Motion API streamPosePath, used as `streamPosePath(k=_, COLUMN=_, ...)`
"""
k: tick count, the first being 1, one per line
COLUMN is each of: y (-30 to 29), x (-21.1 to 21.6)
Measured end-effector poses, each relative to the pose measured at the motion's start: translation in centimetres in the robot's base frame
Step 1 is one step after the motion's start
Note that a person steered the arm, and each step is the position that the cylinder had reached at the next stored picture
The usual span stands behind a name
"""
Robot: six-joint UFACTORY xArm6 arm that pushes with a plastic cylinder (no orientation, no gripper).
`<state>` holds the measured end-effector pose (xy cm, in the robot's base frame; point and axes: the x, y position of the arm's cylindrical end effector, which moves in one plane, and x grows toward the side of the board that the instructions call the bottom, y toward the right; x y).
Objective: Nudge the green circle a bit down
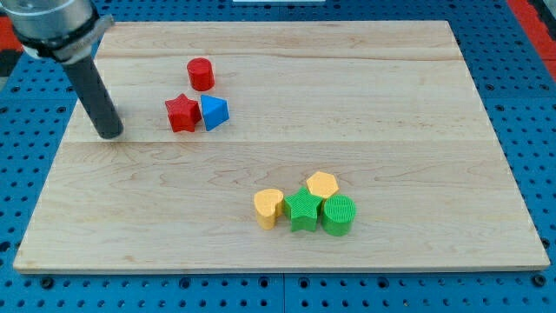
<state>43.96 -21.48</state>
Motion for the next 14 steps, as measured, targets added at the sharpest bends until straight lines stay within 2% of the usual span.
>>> streamPosePath(k=1, y=2.8, x=2.7)
streamPosePath(k=2, y=2.9, x=2.8)
streamPosePath(k=5, y=9.4, x=4.0)
streamPosePath(k=7, y=23.8, x=1.5)
streamPosePath(k=8, y=28.8, x=1.6)
streamPosePath(k=10, y=30.6, x=5.0)
streamPosePath(k=11, y=30.8, x=8.2)
streamPosePath(k=14, y=30.3, x=9.7)
